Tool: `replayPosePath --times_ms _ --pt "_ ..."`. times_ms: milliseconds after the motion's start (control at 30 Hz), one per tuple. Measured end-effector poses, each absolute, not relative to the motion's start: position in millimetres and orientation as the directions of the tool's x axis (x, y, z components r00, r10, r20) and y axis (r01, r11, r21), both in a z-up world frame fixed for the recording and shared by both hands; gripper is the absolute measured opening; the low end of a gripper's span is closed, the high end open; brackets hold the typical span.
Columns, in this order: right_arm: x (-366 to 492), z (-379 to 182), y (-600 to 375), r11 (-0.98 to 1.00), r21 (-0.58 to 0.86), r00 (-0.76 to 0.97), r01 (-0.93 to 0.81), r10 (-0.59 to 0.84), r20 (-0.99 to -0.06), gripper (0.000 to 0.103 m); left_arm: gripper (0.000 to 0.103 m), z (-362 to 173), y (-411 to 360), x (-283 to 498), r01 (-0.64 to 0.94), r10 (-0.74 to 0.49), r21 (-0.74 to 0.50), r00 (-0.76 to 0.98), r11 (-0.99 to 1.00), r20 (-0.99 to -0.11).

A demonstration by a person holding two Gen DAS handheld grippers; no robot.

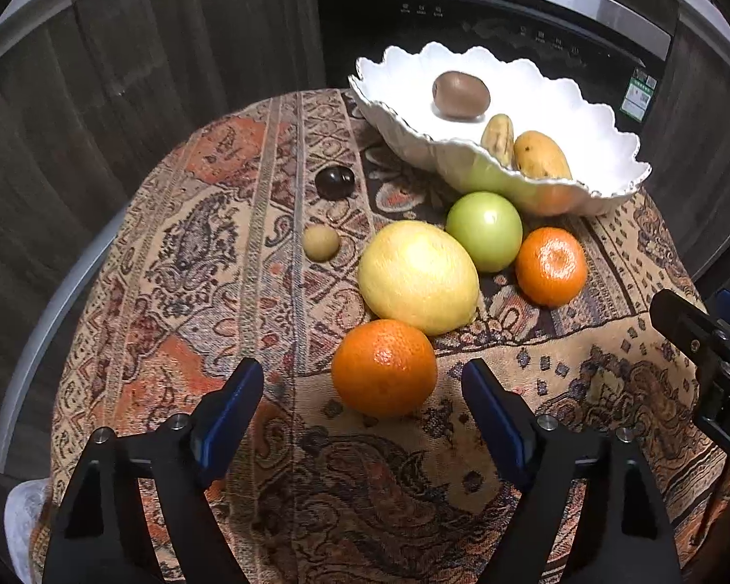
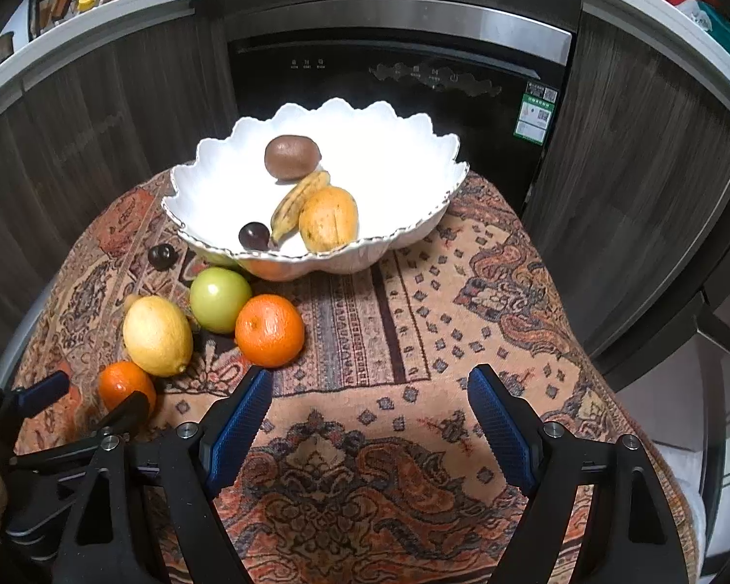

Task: Organize fruits
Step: 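Reach the left tool to the large orange while the right tool reaches the tangerine, then close the left tool on the orange while the right tool grasps the tangerine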

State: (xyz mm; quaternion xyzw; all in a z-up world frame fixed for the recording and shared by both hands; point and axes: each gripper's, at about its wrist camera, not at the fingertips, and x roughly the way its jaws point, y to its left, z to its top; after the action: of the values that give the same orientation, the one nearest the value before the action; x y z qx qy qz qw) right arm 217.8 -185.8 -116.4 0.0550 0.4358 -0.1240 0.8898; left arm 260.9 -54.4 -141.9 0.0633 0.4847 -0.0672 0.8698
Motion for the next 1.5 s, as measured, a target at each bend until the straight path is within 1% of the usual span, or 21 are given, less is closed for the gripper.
replayPosePath --times_ms 67,133,200,300,367,433,567,667,700,833,967,1267,1500 --pt "218.4 -118.5 -186.3 0.963 -0.012 0.586 0.269 -0.173 -0.792 0.083 0.081 -144.9 -56.1 262.1 0.184 -0.055 0.049 0.519 0.982 -0.853" --pt "219.4 -120.4 -186.3 0.963 -0.012 0.584 0.269 -0.173 -0.793 0.083 0.076 -147.8 -57.2 263.2 0.193 -0.06 0.047 0.516 0.98 -0.855" --pt "220.1 -122.5 -186.8 0.963 -0.012 0.581 0.269 -0.172 -0.796 0.083 0.073 -150.8 -57.8 264.2 0.198 -0.066 0.043 0.51 0.979 -0.858" --pt "222.1 -126.3 -186.8 0.963 -0.014 0.574 0.268 -0.171 -0.801 0.083 0.072 -154.6 -56.6 265.9 0.194 -0.067 0.038 0.508 0.98 -0.859" --pt "223.0 -128.4 -186.6 0.964 -0.015 0.57 0.267 -0.17 -0.804 0.083 0.069 -156.6 -55.5 267.3 0.194 -0.074 0.03 0.505 0.981 -0.86" --pt "224.0 -130.3 -186.3 0.964 -0.017 0.567 0.266 -0.171 -0.806 0.083 0.061 -159.6 -55.3 269.6 0.198 -0.079 0.025 0.498 0.98 -0.863" --pt "227.0 -134.0 -184.9 0.965 -0.02 0.56 0.261 -0.168 -0.811 0.083 0.056 -162.7 -54.0 273.0 0.202 -0.092 0.011 0.492 0.979 -0.866" --pt "228.8 -135.7 -183.7 0.966 -0.019 0.558 0.257 -0.164 -0.814 0.083 0.048 -163.8 -54.7 274.5 0.21 -0.108 -0.003 0.49 0.978 -0.865" --pt "229.4 -135.8 -183.4 0.967 -0.018 0.558 0.254 -0.162 -0.814 0.083 0.047 -163.8 -54.6 274.8 0.214 -0.112 -0.006 0.49 0.977 -0.865" --pt "231.5 -133.7 -180.3 0.971 -0.023 0.571 0.236 -0.157 -0.806 0.083 0.046 -162.8 -51.4 274.5 0.212 -0.122 -0.017 0.493 0.977 -0.861" --pt "236.5 -131.5 -174.6 0.978 -0.028 0.581 0.209 -0.147 -0.8 0.083 0.045 -159.3 -41.9 274.5 0.177 -0.108 -0.02 0.499 0.984 -0.86" --pt "258.7 -135.3 -155.7 0.988 -0.038 0.581 0.148 -0.118 -0.805 0.083 0.045 -143.2 -14.7 280.5 0.094 -0.067 -0.018 0.544 0.995 -0.836" --pt "274.7 -145.3 -145.5 0.992 -0.046 0.566 0.116 -0.104 -0.818 0.083 0.045 -144.3 -1.3 289.3 0.056 -0.053 -0.027 0.535 0.998 -0.843"
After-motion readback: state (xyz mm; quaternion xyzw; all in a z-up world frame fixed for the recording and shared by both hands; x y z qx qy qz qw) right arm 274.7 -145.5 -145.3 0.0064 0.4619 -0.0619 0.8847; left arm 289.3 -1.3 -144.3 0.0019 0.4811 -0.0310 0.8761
